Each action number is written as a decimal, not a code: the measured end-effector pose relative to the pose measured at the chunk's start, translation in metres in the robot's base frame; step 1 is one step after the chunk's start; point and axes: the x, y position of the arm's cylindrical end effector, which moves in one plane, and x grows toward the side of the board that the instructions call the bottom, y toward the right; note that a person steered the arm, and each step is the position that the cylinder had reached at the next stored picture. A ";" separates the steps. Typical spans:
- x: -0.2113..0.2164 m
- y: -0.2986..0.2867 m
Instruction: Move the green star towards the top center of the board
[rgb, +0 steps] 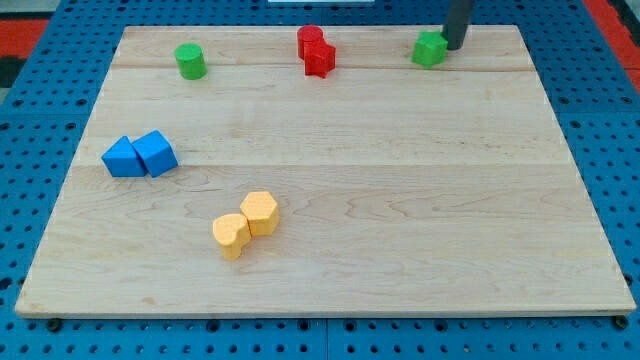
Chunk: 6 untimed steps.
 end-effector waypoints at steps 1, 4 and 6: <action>-0.007 0.011; 0.027 -0.037; 0.031 -0.027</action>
